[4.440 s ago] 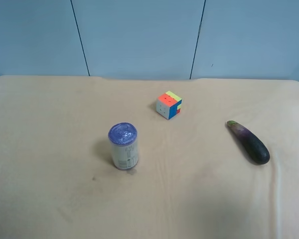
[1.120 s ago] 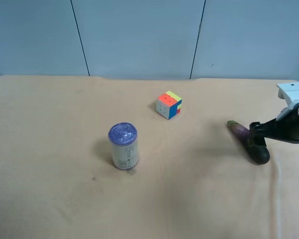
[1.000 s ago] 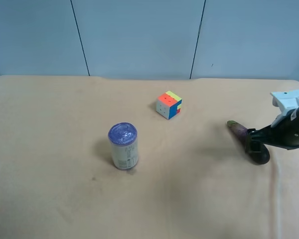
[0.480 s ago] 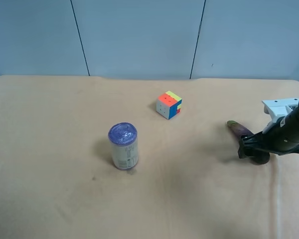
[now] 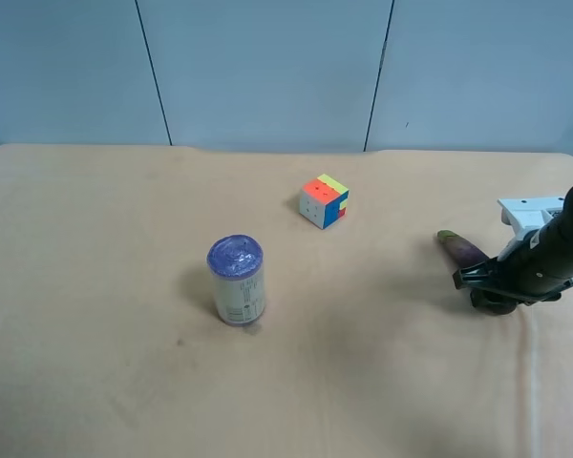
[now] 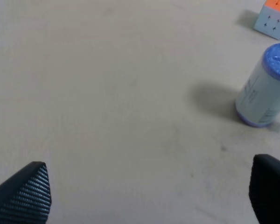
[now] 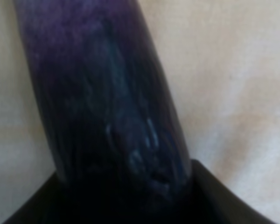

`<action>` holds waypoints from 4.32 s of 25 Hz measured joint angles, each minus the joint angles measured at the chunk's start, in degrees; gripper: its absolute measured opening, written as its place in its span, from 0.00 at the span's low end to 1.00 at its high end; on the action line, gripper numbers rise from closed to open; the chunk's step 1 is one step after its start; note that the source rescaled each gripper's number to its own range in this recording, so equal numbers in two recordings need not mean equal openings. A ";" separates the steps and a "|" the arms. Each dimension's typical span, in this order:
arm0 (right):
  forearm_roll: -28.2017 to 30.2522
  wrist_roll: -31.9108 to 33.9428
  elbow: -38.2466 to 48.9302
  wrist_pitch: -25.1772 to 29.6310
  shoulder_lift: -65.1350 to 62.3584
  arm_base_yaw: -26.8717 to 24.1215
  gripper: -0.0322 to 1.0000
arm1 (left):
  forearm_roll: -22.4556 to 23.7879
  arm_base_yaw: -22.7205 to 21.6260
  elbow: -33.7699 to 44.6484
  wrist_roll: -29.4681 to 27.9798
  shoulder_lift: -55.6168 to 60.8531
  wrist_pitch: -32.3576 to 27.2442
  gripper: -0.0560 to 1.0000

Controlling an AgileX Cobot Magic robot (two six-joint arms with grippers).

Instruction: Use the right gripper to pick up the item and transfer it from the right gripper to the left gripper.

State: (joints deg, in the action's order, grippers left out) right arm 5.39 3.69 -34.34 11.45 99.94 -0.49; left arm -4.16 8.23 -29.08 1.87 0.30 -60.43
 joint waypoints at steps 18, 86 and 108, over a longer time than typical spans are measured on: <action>-2.92 -2.40 0.05 -2.34 -14.55 11.49 0.03 | 0.00 0.00 0.00 0.00 0.00 0.00 0.76; 1.60 -3.69 0.10 -40.56 -20.55 31.33 0.03 | -90.48 0.88 -1.35 79.88 -59.58 23.15 0.99; 9.31 8.50 0.10 -38.96 -20.55 31.33 0.03 | -94.86 24.68 -26.56 96.88 -84.79 49.04 0.99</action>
State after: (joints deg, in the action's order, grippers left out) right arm 14.71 12.19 -34.24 -27.51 79.39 30.84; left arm -99.03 32.91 -55.63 98.75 -84.49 -11.39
